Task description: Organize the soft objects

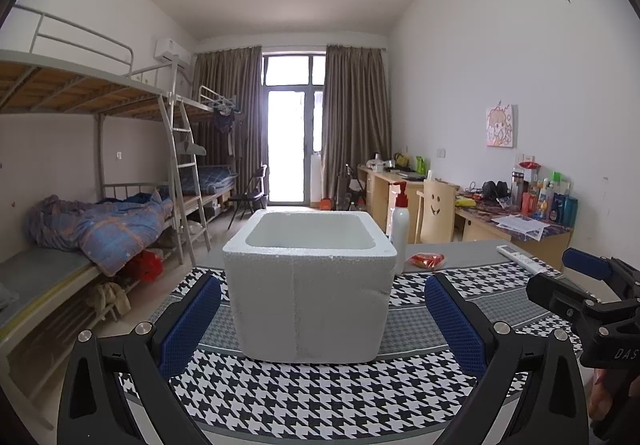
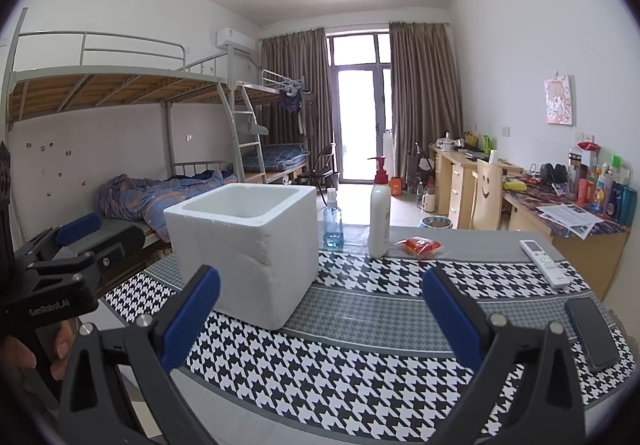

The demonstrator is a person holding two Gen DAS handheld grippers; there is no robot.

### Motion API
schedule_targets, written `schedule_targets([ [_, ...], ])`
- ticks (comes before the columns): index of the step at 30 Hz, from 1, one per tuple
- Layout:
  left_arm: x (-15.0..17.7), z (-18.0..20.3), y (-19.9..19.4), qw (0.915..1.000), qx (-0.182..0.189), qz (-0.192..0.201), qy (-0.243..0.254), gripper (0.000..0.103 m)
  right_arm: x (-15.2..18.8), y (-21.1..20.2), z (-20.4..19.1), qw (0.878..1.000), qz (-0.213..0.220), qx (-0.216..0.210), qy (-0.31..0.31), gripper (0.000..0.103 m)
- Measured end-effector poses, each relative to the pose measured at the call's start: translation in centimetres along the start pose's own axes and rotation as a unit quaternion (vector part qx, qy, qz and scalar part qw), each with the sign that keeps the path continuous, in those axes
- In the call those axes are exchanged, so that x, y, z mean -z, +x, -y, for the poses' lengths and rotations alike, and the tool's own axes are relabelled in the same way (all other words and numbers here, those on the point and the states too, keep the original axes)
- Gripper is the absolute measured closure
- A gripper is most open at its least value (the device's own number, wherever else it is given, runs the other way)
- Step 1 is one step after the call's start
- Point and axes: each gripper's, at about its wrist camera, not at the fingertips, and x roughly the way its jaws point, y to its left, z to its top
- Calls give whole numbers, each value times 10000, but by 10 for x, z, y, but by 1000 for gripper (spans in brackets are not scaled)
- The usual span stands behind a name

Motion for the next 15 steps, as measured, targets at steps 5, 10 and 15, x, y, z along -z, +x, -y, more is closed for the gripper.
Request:
schedule_targets([
  [5,3,2,1,10000,20,-48,32,1,1,2,-1,10000,-36,-1,-46,1],
  [10,4,2,1,10000,50,-62,50,1,1,3,0,10000,-42,-3,-38,1],
  [15,4,3,1,10000,50,-35,51,1,2,4,0,10000,-70,2,-49,1],
])
